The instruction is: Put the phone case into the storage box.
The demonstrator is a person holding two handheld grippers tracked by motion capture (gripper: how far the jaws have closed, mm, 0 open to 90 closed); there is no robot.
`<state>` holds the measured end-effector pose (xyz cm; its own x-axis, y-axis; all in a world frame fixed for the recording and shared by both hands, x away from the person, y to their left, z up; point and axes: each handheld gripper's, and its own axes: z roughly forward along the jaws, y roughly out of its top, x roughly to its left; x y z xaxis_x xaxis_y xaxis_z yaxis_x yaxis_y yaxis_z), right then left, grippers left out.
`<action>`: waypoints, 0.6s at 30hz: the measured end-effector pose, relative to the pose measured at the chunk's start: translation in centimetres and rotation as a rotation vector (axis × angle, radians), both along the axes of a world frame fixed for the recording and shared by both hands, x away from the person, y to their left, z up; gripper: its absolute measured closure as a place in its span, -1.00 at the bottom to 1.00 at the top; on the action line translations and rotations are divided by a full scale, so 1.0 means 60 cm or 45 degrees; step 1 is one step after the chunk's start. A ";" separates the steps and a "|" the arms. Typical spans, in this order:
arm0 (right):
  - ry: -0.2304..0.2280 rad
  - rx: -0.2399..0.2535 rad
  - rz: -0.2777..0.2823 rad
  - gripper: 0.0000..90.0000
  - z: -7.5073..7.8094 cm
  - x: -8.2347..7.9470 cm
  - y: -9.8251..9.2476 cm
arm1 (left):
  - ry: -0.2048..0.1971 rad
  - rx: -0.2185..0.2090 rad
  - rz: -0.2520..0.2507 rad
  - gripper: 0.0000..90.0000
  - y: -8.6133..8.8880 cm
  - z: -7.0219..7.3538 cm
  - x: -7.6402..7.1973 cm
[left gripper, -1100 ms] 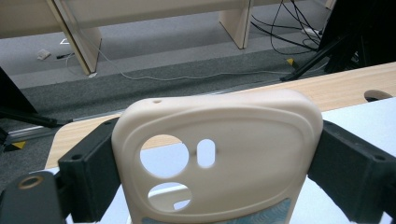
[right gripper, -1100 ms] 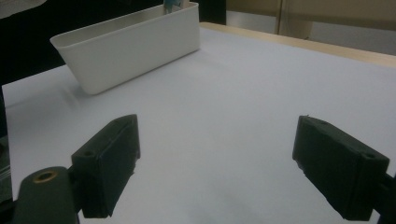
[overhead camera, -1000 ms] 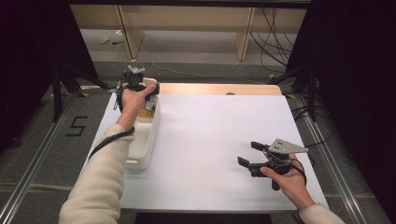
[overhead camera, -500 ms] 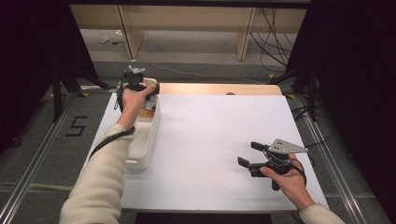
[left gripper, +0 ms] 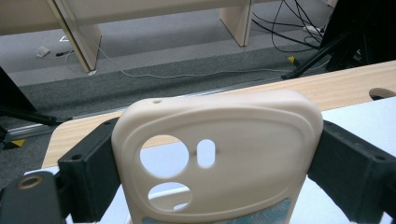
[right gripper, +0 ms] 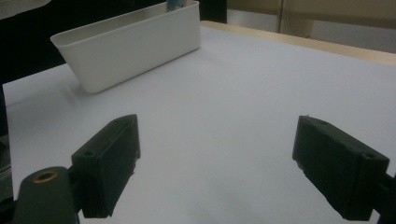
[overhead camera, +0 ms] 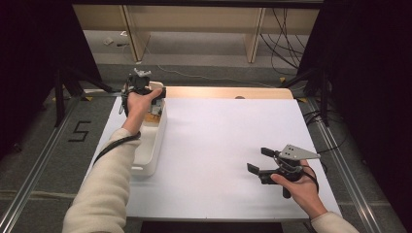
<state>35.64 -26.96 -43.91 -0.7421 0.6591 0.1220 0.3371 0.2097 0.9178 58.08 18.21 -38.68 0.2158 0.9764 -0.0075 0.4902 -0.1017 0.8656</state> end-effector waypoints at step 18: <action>0.003 -0.003 0.000 -0.65 0.000 0.000 -0.001 | 0.017 0.007 0.005 -0.77 -0.001 -0.009 0.005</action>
<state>35.65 -27.01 -43.93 -0.7416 0.6596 0.1225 0.3396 0.2116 0.9165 58.40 18.16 -39.21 0.2115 0.9774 -0.0052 0.5019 -0.1040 0.8587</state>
